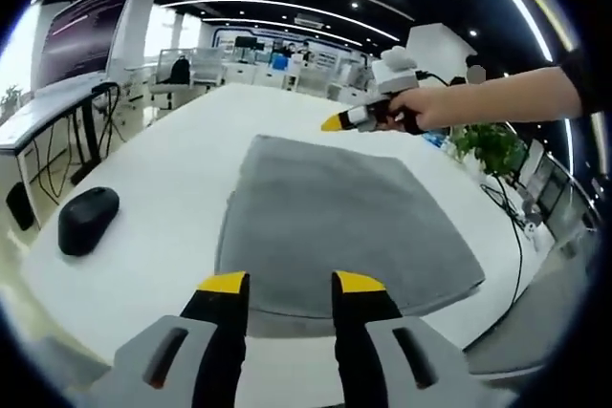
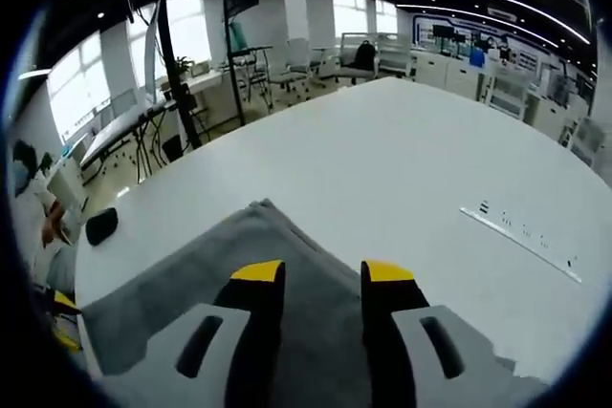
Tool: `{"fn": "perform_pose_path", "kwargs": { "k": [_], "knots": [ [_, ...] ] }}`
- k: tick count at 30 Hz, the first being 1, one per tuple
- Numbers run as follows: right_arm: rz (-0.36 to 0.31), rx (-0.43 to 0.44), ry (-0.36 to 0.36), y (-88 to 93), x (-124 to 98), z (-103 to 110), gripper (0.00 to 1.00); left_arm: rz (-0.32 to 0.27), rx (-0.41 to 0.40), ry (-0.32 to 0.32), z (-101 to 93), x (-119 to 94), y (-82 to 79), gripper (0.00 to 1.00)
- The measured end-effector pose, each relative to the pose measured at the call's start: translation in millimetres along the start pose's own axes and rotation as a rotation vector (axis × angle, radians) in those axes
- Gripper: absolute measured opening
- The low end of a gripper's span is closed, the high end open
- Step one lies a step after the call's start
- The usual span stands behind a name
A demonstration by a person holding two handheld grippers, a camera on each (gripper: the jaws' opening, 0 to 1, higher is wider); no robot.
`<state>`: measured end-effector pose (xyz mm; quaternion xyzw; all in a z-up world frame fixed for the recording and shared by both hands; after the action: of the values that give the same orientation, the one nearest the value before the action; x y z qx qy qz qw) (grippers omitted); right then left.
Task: Fold the towel on the table until its edges align and the towel forms a compact rectangular stack.
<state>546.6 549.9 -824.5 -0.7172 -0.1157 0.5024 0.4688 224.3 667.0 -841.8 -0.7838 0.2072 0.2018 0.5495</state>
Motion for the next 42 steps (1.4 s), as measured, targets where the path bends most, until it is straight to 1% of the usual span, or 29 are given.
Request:
{"fn": "perform_pose_path", "kwargs": {
  "k": [1,3,4,6,8,9,11,13,15,16,17,18,19,20,21,24,28,31,35,36,38,42],
  "knots": [
    [0.000,0.000,0.000,0.6,0.5,-2.8,0.34,0.000,0.004,0.002,-2.4,0.4,-0.8,0.39],
    [0.004,0.004,0.001,5.3,-5.5,-7.6,0.35,0.000,0.013,0.010,-7.9,1.8,-2.6,0.41],
    [0.006,0.006,0.001,7.1,-8.0,-10.7,0.36,0.000,0.016,0.012,-7.1,2.5,-2.4,0.42],
    [0.005,0.010,0.003,8.1,-9.5,-16.9,0.38,-0.005,0.027,0.016,-13.0,2.4,-4.4,0.46],
    [0.004,0.019,0.003,10.3,-15.8,-20.1,0.39,-0.007,0.033,0.019,-18.0,1.2,-7.1,0.50],
    [0.006,0.025,0.006,13.6,-23.0,-20.2,0.40,-0.009,0.037,0.020,-20.0,0.8,-8.1,0.52],
    [0.006,0.032,0.011,14.8,-24.9,-23.2,0.42,-0.012,0.042,0.029,-23.5,0.7,-9.0,0.55],
    [0.004,0.041,0.013,16.3,-31.7,-26.1,0.43,-0.011,0.053,0.038,-34.3,-1.2,-11.0,0.57],
    [0.002,0.042,0.013,17.6,-37.6,-30.5,0.44,-0.007,0.065,0.048,-41.9,-1.3,-10.8,0.60],
    [0.002,0.042,0.012,18.0,-38.8,-31.4,0.45,-0.005,0.067,0.052,-42.7,-0.7,-10.1,0.61],
    [0.000,0.042,0.012,19.0,-46.4,-34.9,0.45,-0.001,0.074,0.059,-46.6,0.2,-9.2,0.62],
    [-0.001,0.045,0.013,20.0,-49.5,-36.9,0.46,0.002,0.082,0.067,-50.9,1.1,-8.2,0.62],
    [0.000,0.049,0.013,19.7,-49.1,-40.5,0.46,0.004,0.088,0.073,-53.9,1.7,-7.8,0.63],
    [0.001,0.051,0.015,21.6,-52.0,-42.9,0.46,0.008,0.095,0.081,-61.2,2.3,-6.9,0.63],
    [0.003,0.054,0.016,25.6,-58.4,-46.4,0.46,0.010,0.100,0.086,-64.4,3.0,-6.4,0.64],
    [0.003,0.062,0.020,29.8,-64.4,-53.1,0.46,0.015,0.110,0.097,-72.9,4.4,-5.4,0.64],
    [0.006,0.069,0.030,42.5,-83.9,-60.1,0.46,0.017,0.124,0.116,-88.0,6.0,-5.0,0.64],
    [0.012,0.077,0.045,52.3,-93.9,-66.6,0.45,0.031,0.133,0.126,-93.8,9.0,-2.4,0.64],
    [0.017,0.082,0.052,59.7,-101.9,-76.0,0.45,0.042,0.139,0.134,-107.9,11.4,3.0,0.64],
    [0.019,0.083,0.053,62.3,-103.6,-80.4,0.45,0.045,0.140,0.137,-109.2,12.6,4.1,0.64],
    [0.023,0.086,0.056,65.4,-103.9,-89.2,0.45,0.053,0.147,0.143,-118.5,14.5,7.1,0.64],
    [0.027,0.097,0.065,75.3,-116.2,-97.8,0.45,0.067,0.158,0.163,-133.4,20.7,13.0,0.64]
  ]
}}
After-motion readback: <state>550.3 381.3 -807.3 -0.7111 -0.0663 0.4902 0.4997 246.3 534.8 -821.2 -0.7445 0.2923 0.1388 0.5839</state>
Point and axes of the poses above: the point that each gripper's makers call its tool centre point, and the gripper's own axes: x roughly forward along the fingers, z roughly to its left, y roughly out of its underside, the point moved 6 cm from there along -x, roughly backward along the fingers, and after that the axes turned 9 degrees about -x, right-handed, at the moved point
